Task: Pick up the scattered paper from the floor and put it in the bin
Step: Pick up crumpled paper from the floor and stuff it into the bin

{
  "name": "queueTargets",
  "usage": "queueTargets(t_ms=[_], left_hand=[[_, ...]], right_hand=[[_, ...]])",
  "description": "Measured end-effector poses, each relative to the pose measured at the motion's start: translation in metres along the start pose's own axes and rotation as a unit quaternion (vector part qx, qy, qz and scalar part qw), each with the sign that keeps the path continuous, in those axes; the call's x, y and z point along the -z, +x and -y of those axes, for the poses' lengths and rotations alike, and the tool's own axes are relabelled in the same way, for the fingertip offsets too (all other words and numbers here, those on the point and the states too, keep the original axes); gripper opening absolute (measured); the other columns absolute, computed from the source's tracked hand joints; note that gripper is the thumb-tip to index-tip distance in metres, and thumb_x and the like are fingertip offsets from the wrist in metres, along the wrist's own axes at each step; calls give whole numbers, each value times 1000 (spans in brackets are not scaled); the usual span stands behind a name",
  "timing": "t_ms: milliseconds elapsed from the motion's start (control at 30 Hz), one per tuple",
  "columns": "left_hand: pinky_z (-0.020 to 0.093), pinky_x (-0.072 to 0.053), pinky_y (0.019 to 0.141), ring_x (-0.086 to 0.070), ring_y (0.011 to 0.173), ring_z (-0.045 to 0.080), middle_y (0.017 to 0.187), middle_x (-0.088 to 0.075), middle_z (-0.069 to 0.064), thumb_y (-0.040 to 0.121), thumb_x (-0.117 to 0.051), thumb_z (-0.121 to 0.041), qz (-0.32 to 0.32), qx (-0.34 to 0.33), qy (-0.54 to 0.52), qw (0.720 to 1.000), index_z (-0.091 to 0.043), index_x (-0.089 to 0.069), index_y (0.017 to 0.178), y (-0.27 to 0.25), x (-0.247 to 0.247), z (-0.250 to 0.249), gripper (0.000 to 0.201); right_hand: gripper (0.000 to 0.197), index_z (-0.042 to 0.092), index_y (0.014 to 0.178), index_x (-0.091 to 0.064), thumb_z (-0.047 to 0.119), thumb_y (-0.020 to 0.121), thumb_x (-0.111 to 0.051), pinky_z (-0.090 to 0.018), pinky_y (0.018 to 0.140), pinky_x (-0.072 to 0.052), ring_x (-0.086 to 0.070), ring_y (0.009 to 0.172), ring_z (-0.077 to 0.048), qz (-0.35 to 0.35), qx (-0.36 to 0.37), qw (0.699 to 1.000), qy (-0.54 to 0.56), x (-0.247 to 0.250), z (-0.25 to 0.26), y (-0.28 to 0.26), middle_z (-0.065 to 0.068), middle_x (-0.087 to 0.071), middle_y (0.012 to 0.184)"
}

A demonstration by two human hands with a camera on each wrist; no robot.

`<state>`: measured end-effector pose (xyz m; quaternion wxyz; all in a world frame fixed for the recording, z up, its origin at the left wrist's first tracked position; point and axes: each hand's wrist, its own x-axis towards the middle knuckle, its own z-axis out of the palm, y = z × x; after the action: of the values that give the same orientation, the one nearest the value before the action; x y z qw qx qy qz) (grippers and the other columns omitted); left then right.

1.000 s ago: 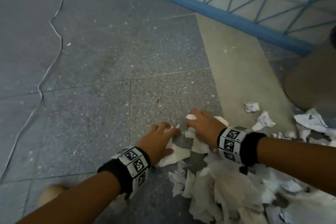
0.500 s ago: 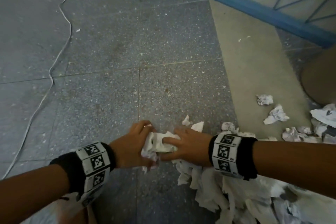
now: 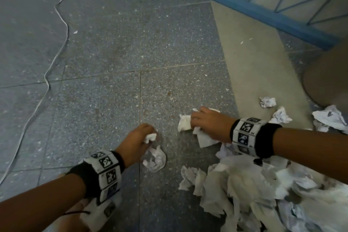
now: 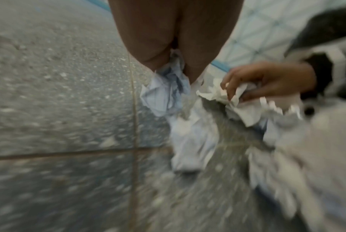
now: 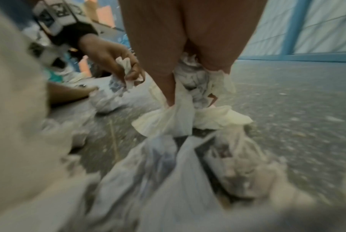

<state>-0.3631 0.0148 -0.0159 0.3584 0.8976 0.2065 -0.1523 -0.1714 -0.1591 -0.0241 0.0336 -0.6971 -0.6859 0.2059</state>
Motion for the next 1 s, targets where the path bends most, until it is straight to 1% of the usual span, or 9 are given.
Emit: queueTargets(t_ms=[100,200,300,400,467,533,733,867,1000], left_hand=[[4,-37,68,-58,78,10,88,-59,5,89,-54,-1,-60,10,-78,995,-13,-61,88,12,7,-18,14],[3,-41,49,-58,49,-4,66,-55,4,91,-50,1,-63,29,-178,982,-23,-53,76,18,8,-36,29],[9,-43,73,-55,78,-3,92,-52,4,89,-57,-28,-64,21,-142,987,-21,-53,92,11,-4,-48,9],[27,-29,108,-31,124,13,129,-33,-1,58,-45,-70,46,8,65,997,-18,-44,124,-8,-22,-31,84],[43,-36,109,-37,131,27,139,-39,7,54,-46,-71,57,-30,200,978,-18,-39,129,-22,-30,-17,92],[48,-50,93,-57,117,33,130,-56,12,57,-47,-63,80,-49,255,962,-20,-42,121,-30,-34,-6,77],[22,-46,91,-44,106,12,114,-58,4,94,-19,-50,46,-162,243,955,-20,-51,108,-14,-33,14,46],[35,-46,93,-49,108,26,116,-54,17,85,-53,-7,6,-122,104,987,-6,-58,107,13,-29,-22,22],[10,-35,78,-45,84,10,96,-52,5,77,-41,-32,-50,-175,-21,983,-8,-58,95,49,-3,-98,34]], right_hand=[[13,6,81,-60,-2,75,-51,-30,71,-26,-61,72,-37,-31,-64,995,74,14,-10,-5,-18,-64,84],[21,2,105,-58,-2,85,-51,-36,87,-33,-53,96,-37,-93,-104,983,117,20,-13,-11,-20,-59,107],[36,9,124,-50,3,89,-51,-34,95,-32,-46,112,-33,-114,-135,975,133,23,-10,-16,-15,-53,124],[45,12,136,-37,9,93,-48,-29,97,-26,-41,119,-31,-82,-151,978,120,16,-7,-21,-12,-46,134],[46,12,137,-36,6,93,-46,-29,99,-24,-39,121,-31,-57,-149,983,94,8,-6,-23,-12,-42,138],[46,13,136,-38,4,92,-46,-34,104,-26,-36,123,-32,-28,-150,986,70,1,-6,-23,-12,-39,140],[38,10,126,-47,0,90,-47,-34,100,-30,-34,122,-30,-24,-181,980,74,2,-8,-25,-12,-37,138],[28,5,118,-53,4,89,-50,-34,99,-28,-39,119,-33,-85,-210,968,109,31,-14,-31,-15,-43,129],[22,2,108,-59,5,87,-54,-33,91,-37,-49,109,-32,-232,-271,918,175,93,-30,-41,-19,-49,118]])
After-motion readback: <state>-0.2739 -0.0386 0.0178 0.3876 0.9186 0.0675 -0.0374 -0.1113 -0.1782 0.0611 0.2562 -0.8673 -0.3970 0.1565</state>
